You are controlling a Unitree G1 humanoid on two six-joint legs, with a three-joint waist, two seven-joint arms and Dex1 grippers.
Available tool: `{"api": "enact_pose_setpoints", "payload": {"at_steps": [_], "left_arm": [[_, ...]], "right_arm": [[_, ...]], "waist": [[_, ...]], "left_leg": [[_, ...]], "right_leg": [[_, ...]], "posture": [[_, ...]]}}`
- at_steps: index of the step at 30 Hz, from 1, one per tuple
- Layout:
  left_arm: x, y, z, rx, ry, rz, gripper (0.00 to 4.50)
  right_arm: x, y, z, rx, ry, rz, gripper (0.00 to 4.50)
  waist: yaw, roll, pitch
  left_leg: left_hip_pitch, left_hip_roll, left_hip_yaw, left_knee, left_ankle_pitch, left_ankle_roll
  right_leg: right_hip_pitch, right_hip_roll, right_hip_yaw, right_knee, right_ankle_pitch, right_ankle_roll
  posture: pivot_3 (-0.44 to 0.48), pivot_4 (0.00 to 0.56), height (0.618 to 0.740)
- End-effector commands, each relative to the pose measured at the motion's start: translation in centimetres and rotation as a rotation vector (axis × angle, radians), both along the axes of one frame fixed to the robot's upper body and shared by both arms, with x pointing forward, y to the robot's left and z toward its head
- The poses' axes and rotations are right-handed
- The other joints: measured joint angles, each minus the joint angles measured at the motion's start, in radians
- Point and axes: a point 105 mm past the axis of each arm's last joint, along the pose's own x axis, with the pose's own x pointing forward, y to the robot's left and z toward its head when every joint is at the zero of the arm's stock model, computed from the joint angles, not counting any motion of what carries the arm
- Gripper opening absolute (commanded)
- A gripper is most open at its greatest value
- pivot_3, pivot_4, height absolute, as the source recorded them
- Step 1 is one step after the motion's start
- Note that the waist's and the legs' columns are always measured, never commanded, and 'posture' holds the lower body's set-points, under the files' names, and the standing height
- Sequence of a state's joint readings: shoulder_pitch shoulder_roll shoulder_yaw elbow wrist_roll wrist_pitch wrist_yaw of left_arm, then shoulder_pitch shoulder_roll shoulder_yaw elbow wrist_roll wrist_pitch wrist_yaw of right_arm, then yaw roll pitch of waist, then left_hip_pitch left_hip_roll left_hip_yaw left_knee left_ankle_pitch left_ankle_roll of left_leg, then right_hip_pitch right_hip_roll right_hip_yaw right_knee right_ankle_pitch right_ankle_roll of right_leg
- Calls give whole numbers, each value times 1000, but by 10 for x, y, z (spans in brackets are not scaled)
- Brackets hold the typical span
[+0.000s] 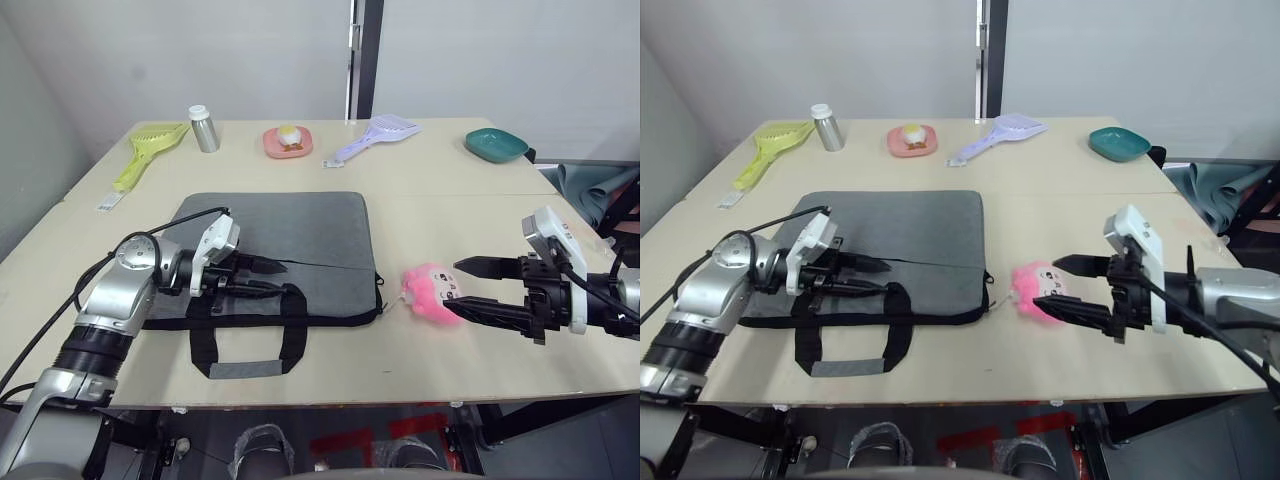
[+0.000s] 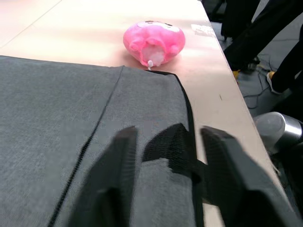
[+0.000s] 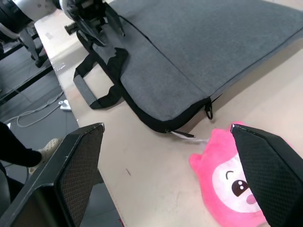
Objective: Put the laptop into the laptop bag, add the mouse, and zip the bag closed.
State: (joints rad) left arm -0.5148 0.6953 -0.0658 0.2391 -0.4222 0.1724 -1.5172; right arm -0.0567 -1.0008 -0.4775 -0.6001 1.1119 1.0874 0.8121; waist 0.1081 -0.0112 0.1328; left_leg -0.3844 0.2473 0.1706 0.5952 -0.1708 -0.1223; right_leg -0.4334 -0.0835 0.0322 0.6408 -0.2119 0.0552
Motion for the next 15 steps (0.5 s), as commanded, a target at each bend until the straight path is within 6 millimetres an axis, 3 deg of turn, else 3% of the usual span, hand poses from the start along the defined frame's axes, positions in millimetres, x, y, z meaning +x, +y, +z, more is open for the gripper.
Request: {"api": "enact_pose_setpoints", "payload": {"at_steps": [1,7,10,15], "left_arm": [[11,-4,-8,16,-9,-2,216],[10,-10,-36,114,29,-37,103],[8,-17,-41,115,19,-50,103],[7,-19,-59,182,-31,-55,103]], "right_arm": [[-3,1,11,5,-51,-3,4500],[-2,3,9,-14,-50,-8,4500],[6,4,7,-25,-49,-35,4500],[18,10,-10,-128,-18,-44,4500]], "waist": [[1,0,0],[2,1,-1],[2,2,-1],[6,6,-4]], "left_leg": [[0,0,0,0,0,0],[0,-1,0,0,3,5],[1,-1,0,0,2,4],[2,-2,0,0,1,1]], "right_leg": [[0,0,0,0,0,0],[0,-1,0,-1,0,0],[1,-1,0,0,0,0],[4,-2,0,0,0,1]], "posture": [[0,150,740],[0,150,740],[0,150,740],[0,150,740]]}}
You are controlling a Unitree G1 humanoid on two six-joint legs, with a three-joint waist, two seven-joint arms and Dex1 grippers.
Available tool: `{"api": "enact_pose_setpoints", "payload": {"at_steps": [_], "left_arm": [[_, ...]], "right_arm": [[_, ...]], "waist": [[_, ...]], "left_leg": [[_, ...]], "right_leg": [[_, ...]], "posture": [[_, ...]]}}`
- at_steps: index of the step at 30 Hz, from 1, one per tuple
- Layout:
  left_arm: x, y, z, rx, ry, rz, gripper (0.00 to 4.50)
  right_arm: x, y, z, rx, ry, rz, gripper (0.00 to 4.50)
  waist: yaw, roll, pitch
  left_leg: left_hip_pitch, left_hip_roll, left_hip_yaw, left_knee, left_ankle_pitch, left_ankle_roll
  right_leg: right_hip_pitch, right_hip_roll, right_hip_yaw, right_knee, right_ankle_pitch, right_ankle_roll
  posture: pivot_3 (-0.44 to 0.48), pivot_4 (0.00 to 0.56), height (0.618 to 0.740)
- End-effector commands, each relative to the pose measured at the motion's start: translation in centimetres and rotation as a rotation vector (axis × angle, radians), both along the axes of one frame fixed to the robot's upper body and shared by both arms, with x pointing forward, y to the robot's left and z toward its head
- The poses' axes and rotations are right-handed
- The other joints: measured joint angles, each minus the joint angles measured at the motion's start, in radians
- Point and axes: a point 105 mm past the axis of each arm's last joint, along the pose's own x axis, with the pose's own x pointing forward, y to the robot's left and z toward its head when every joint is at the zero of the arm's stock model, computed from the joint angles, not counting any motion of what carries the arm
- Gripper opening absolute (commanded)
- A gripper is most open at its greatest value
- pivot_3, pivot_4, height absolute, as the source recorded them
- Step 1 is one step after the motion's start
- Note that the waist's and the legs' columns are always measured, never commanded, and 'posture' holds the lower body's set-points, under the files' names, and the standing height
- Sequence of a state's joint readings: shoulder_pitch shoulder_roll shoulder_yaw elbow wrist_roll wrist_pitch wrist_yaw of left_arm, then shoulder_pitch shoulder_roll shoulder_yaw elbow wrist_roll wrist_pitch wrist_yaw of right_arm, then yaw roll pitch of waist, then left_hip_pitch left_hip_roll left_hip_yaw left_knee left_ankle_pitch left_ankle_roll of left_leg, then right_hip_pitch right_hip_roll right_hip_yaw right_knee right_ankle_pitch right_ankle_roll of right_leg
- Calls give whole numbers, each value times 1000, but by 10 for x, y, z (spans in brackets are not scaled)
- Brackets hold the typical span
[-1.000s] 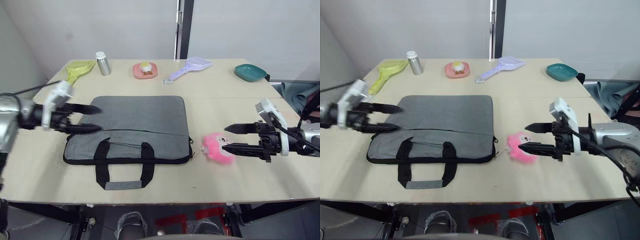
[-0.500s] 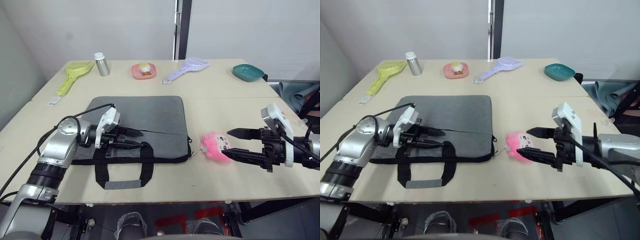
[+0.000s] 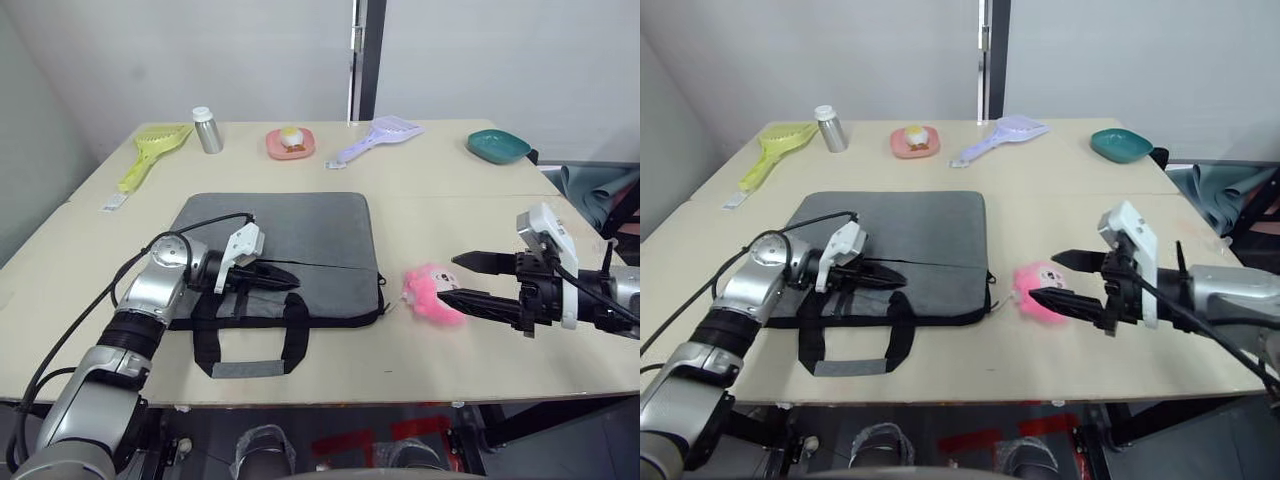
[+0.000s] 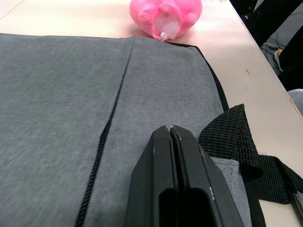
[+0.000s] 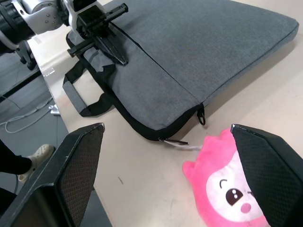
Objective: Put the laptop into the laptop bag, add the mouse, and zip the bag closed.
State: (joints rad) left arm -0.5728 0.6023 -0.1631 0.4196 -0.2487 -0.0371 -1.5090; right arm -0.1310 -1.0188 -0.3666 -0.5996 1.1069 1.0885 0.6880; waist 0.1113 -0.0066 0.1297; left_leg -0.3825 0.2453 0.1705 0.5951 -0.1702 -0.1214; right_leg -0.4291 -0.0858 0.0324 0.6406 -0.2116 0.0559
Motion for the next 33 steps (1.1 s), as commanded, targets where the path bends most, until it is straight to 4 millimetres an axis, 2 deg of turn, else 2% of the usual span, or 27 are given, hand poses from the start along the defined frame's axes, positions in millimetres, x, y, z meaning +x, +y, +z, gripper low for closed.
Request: {"api": "enact_pose_setpoints", "payload": {"at_steps": [1,6,13,17,22,26,31,33], "left_arm": [[-5,-3,-23,53,13,-12,103],[-3,-6,-28,50,-4,-4,103],[-17,0,-50,152,46,-42,103],[-28,15,-73,271,95,-57,103],[-27,21,-83,296,113,-26,103],[-26,22,-86,289,126,-10,103],[-29,30,-96,288,155,7,103],[-31,33,-99,295,158,6,0]], "right_arm": [[7,3,-7,-81,-3,2,4500],[21,-2,-15,-142,18,-28,4500],[26,-4,-23,-187,66,-25,4500],[34,-5,-42,-286,105,-49,4500],[49,-9,-55,-397,84,-75,4500],[58,-11,-63,-480,43,-78,4500],[57,2,-74,-510,28,-13,4500],[58,4,-77,-527,20,-3,3974]], "waist": [[4,2,-1],[10,6,-5],[8,11,-10],[-2,15,-17],[-13,14,-19],[-15,16,-23],[-16,22,-31],[-17,23,-33]], "left_leg": [[1,0,0,0,0,0],[1,-2,0,0,0,0],[1,-4,0,0,0,0],[1,-4,0,-1,0,0],[15,-5,1,-5,0,-1],[16,-6,2,-9,-1,-1],[18,-7,2,-15,-1,-1],[19,-7,2,-17,-1,-1]], "right_leg": [[1,-1,-1,0,0,0],[2,-2,0,0,0,1],[2,-5,0,-1,0,1],[2,-5,0,-1,0,2],[13,-5,2,-1,-3,8],[12,-5,3,-1,-3,9],[12,-6,2,-2,-3,9],[12,-6,2,-2,-3,9]], "posture": [[0,150,740],[0,150,740],[0,150,740],[0,150,740],[0,150,740],[0,150,740],[0,150,740],[0,150,740]]}}
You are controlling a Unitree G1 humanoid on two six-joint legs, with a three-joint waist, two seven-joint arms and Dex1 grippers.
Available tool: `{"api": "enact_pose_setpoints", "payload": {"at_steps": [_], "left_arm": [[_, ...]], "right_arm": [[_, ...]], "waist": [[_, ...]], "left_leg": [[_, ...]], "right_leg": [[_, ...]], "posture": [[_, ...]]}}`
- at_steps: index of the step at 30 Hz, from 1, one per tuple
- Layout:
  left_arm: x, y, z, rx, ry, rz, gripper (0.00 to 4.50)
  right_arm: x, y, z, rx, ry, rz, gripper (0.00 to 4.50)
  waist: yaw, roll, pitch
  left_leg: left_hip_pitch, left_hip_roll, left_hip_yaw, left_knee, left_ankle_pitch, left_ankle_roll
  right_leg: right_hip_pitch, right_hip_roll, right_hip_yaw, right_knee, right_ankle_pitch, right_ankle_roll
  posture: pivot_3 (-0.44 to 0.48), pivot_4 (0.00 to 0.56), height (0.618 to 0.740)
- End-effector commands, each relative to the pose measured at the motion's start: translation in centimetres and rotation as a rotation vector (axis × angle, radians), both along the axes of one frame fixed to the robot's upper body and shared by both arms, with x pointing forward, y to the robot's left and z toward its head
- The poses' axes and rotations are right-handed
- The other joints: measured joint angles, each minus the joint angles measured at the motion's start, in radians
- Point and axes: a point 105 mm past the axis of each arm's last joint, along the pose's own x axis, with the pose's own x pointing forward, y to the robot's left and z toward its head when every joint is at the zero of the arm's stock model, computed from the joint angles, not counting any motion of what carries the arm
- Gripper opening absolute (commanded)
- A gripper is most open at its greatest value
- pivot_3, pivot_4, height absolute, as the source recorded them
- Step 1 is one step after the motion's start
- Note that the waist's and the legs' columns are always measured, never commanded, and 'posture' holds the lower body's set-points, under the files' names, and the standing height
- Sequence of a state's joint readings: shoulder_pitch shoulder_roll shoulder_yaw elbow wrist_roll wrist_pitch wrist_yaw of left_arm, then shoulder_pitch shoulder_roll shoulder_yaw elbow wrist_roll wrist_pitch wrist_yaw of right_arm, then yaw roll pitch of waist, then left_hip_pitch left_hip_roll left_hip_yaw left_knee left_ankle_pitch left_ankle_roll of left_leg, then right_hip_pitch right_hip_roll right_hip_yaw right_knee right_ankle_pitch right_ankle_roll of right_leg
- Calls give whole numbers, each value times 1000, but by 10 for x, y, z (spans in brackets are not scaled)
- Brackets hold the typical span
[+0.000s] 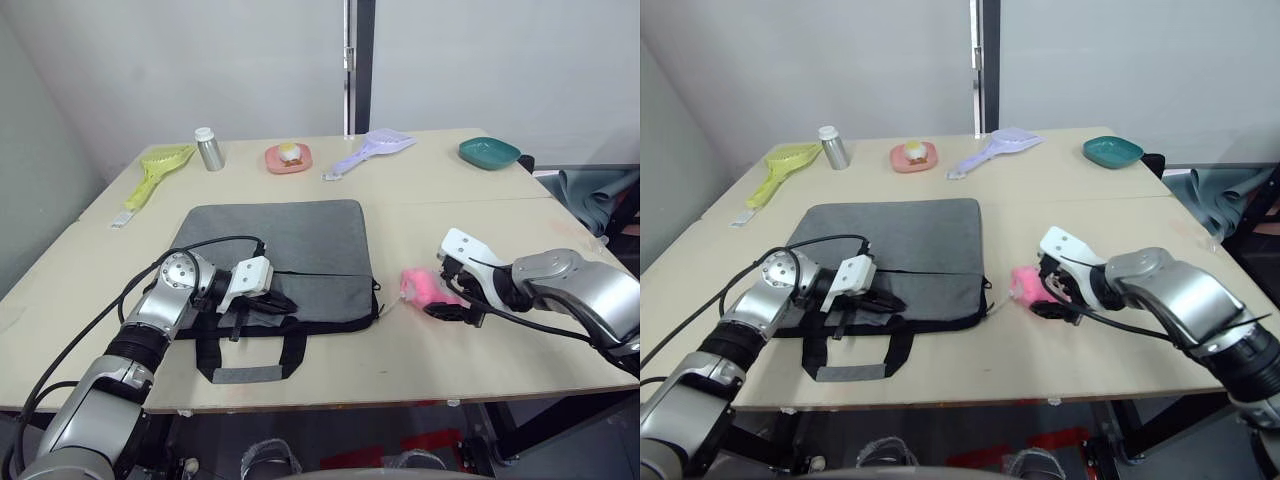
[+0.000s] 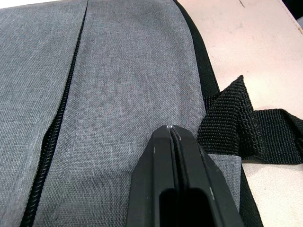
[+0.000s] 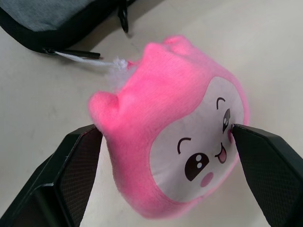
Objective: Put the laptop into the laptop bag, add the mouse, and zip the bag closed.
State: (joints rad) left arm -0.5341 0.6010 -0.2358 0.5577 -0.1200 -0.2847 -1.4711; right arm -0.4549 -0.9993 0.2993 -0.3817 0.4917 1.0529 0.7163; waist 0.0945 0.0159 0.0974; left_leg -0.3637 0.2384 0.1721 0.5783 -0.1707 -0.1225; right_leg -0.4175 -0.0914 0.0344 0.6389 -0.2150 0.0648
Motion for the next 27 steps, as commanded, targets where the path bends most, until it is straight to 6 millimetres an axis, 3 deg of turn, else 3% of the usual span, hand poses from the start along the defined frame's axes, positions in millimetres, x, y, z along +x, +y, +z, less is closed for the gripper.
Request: {"api": "enact_pose_setpoints", "payload": {"at_steps": [1,3,7,12,22,27], "left_arm": [[-24,27,-58,152,212,61,0],[-25,31,-61,162,219,64,0],[-28,36,-67,193,212,44,0],[-30,39,-73,229,204,22,0],[-27,41,-80,230,215,49,0],[-28,42,-83,217,219,64,0]], "right_arm": [[1,6,0,-33,-32,54,3747],[3,6,-4,-55,-41,62,3011],[0,6,-11,-98,-36,110,1650],[5,14,-2,-73,-52,144,69],[45,-3,25,-144,-172,111,69],[65,3,33,-154,-237,106,69]], "waist": [[-2,1,-1],[-4,0,-1],[-7,-1,-2],[-12,0,-2],[-27,-1,-2],[-36,-4,1]], "left_leg": [[1,0,0,-1,0,0],[4,-1,0,-4,0,0],[13,-8,0,-15,-1,-1],[13,-9,0,-24,-1,-1],[13,-13,0,-30,-1,-1],[12,-24,-5,-35,-1,-1]], "right_leg": [[0,0,0,0,0,1],[1,0,1,0,-8,13],[1,0,8,-1,-9,14],[0,1,12,-10,-9,14],[-3,0,15,-21,-9,15],[-8,-1,16,-29,-10,16]], "posture": [[0,150,740],[0,150,740],[0,150,740],[0,150,740],[0,150,740],[0,150,740]]}}
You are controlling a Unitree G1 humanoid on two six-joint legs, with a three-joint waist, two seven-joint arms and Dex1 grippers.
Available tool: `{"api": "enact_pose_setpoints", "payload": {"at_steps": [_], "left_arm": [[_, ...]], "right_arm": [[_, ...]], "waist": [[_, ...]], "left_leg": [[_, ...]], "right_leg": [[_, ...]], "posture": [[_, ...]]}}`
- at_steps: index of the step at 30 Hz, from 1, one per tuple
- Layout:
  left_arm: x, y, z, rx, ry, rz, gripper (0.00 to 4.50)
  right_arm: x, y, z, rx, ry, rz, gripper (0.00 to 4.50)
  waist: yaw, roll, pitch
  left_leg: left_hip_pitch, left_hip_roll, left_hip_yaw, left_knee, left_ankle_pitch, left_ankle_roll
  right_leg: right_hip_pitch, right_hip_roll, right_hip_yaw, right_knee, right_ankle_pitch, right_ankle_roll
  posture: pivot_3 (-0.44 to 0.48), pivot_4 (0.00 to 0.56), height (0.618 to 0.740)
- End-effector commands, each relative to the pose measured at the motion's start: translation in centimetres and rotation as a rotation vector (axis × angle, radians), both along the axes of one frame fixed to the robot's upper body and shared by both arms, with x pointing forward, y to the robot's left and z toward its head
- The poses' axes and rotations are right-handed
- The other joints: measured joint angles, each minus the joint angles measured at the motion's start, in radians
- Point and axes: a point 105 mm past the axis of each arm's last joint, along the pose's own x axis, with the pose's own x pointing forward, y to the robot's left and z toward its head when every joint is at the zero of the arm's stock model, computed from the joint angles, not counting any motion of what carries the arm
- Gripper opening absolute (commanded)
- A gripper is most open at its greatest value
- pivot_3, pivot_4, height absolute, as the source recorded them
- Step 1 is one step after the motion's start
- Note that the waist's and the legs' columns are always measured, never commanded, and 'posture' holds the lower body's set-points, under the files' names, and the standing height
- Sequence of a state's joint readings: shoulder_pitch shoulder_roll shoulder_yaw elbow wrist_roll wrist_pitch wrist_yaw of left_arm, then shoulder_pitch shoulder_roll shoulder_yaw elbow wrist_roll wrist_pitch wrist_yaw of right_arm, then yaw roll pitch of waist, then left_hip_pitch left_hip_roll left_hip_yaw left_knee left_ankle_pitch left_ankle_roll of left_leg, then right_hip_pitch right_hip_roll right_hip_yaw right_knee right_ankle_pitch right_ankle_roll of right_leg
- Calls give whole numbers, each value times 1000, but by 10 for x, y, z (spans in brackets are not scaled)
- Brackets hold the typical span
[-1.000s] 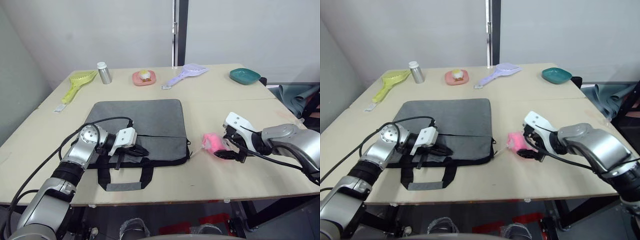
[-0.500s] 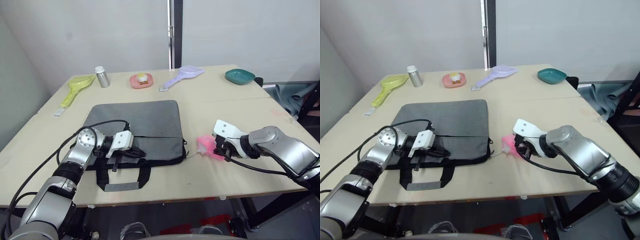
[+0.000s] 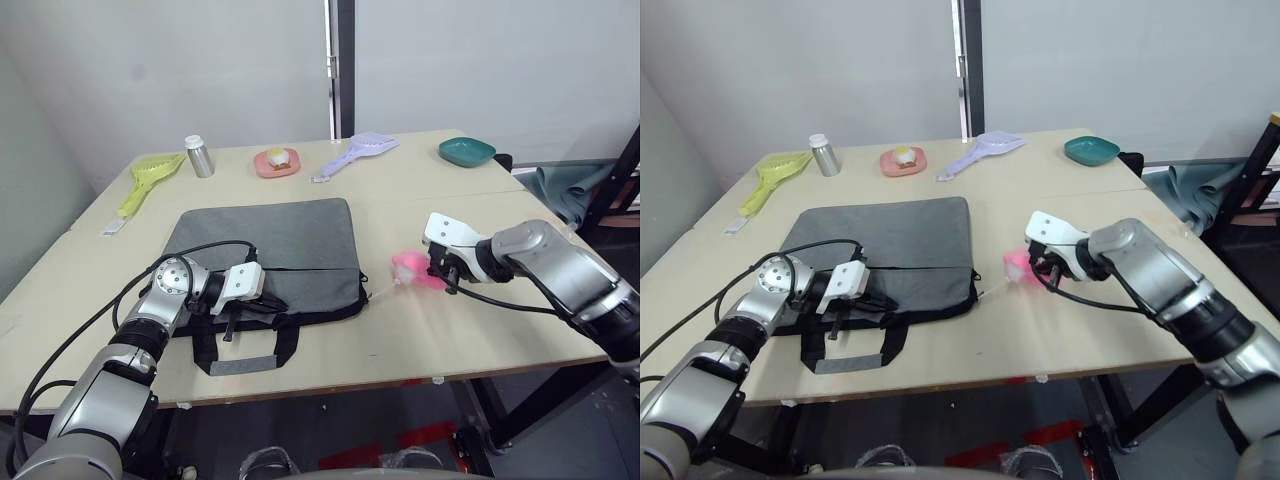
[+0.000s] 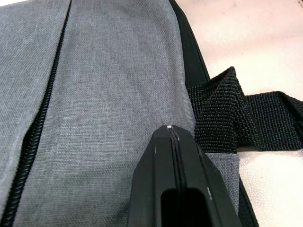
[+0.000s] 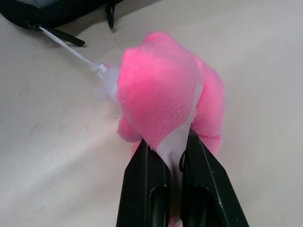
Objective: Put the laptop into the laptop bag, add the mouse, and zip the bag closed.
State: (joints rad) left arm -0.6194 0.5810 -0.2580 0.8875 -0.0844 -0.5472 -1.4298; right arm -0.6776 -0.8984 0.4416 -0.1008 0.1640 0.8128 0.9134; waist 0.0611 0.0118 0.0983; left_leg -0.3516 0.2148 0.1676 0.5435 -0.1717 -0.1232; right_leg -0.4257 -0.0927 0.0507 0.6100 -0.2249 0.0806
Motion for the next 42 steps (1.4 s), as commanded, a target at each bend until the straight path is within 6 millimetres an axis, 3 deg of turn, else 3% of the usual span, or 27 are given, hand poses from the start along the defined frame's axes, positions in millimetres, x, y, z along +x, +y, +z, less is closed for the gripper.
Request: {"api": "enact_pose_setpoints", "payload": {"at_steps": [1,5,9,11,12,14,15,20,21,23,26,28,30,36,42], "left_arm": [[-39,25,-64,180,272,31,0],[-39,25,-64,177,271,32,0],[14,-2,30,-349,348,179,0],[18,1,65,-414,384,153,0],[16,2,75,-413,394,136,0],[6,5,74,-331,397,114,0],[0,8,67,-275,403,109,0],[-25,10,43,-117,412,68,0],[-28,9,42,-106,409,64,0],[-33,3,40,-91,405,62,0],[-38,-3,36,-73,395,63,0],[-38,-10,37,-94,402,72,0],[-37,-13,40,-109,409,83,0],[-30,-3,43,-106,424,122,0],[-35,8,37,-72,448,140,0]], "right_arm": [[18,0,18,-20,-102,-17,69],[21,1,18,-20,-110,-15,69],[40,29,41,119,-213,29,69],[40,32,48,151,-213,63,69],[43,31,51,154,-220,67,69],[55,26,55,151,-249,27,69],[62,25,58,159,-270,9,69],[78,27,64,174,-295,-7,69],[77,28,64,177,-290,7,69],[75,30,64,171,-282,30,69],[73,32,61,168,-266,48,69],[68,33,57,167,-239,64,69],[65,33,55,166,-221,75,69],[52,36,51,176,-170,119,69],[49,33,52,167,-165,115,69]], "waist": [[-3,0,1],[-10,-1,3],[-20,-4,21],[-15,-18,38],[-14,-22,43],[-13,-25,52],[-13,-25,54],[-10,-24,55],[-9,-24,55],[-1,-24,55],[11,-23,54],[14,-23,54],[16,-23,54],[21,-23,54],[11,-23,54]], "left_leg": [[0,-2,-1,0,0,0],[-2,-4,-8,-3,0,0],[-2,-8,-13,-5,0,0],[-19,-11,-16,-5,0,0],[-28,-8,-14,-5,0,0],[-36,0,-3,1,2,2],[-36,1,-1,2,2,2],[-33,8,2,3,2,2],[-33,13,5,4,11,3],[-32,19,7,11,24,5],[-33,26,7,12,26,2],[-35,34,6,14,36,-6],[-36,34,6,13,37,-3],[-38,34,7,16,31,2],[-32,34,7,22,26,-6]], "right_leg": [[-2,-1,1,-1,0,1],[-3,-1,-3,-19,-1,1],[-7,-3,-6,-31,-1,0],[-24,-4,-8,-31,0,-4],[-30,-2,-9,-31,5,-13],[-35,0,-13,-32,34,-59],[-35,-2,-14,-32,44,-64],[-36,-3,-23,-26,46,-63],[-36,-2,-25,-23,65,-73],[-36,-1,-26,-10,84,-66],[-40,2,-27,-1,76,-49],[-42,10,-29,2,69,-51],[-42,12,-30,1,64,-57],[-42,11,-30,-1,62,-61],[-41,12,-26,8,63,-59]], "posture": [[0,150,740],[0,150,740],[0,150,740],[0,150,740],[0,150,740],[0,150,740],[0,150,740],[0,150,740],[0,150,740],[0,150,740],[0,150,740],[0,150,740],[0,150,740],[0,150,740],[0,150,740]]}}
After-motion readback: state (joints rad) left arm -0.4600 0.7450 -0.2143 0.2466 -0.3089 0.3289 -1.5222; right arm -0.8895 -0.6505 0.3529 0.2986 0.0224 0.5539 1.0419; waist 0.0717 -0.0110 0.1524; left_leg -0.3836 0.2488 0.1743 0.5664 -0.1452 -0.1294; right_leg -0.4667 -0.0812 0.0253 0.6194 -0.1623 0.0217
